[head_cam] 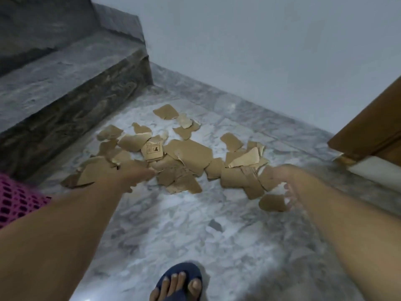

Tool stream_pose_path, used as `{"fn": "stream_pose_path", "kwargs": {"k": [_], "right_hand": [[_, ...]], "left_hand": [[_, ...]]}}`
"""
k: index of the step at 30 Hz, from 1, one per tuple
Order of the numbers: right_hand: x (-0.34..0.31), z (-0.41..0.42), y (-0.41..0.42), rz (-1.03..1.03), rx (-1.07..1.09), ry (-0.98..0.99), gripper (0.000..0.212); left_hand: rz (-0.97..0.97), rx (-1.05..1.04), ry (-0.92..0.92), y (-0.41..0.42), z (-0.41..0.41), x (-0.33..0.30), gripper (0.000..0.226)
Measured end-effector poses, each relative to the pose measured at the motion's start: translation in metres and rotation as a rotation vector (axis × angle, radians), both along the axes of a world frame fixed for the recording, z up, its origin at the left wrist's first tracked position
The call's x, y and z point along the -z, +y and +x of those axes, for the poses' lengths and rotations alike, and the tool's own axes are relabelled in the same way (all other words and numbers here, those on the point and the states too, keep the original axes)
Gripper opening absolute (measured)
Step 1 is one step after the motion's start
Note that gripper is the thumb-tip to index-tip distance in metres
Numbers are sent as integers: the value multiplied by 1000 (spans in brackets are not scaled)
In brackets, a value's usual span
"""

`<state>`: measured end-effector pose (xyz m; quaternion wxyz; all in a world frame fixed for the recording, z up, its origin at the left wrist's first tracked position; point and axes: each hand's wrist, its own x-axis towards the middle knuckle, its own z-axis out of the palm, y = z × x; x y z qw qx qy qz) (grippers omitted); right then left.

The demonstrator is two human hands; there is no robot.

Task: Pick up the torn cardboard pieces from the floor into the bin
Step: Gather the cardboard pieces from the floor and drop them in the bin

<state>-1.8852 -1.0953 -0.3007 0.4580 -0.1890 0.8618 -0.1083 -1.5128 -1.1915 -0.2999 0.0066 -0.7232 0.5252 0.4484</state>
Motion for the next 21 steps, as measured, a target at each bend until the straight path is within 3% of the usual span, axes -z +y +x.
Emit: {"fn": "stream_pose_path", "kwargs": {"k": [5,9,11,16,19,21], "right_hand": [[56,-16,21,-57,117,15,34],[97,-28,14,-121,272,62,37],[103,-25,4,-129,287,148,55],[79,3,-18,-93,129,202,46],[65,22,-29,-116,146,225,32],[66,28,-39,-127,179,207,40]], "left_hand": [[110,-328,135,-5,-21,46,55],[24,-555,256,-20,-33,74,68],[-26,-646,309,-27,-38,86,65],[-47,-679,254,-33,-57,93,56],[-14,-615,111,-34,-62,90,74],[-63,-566,15,-35,-65,90,86]]}}
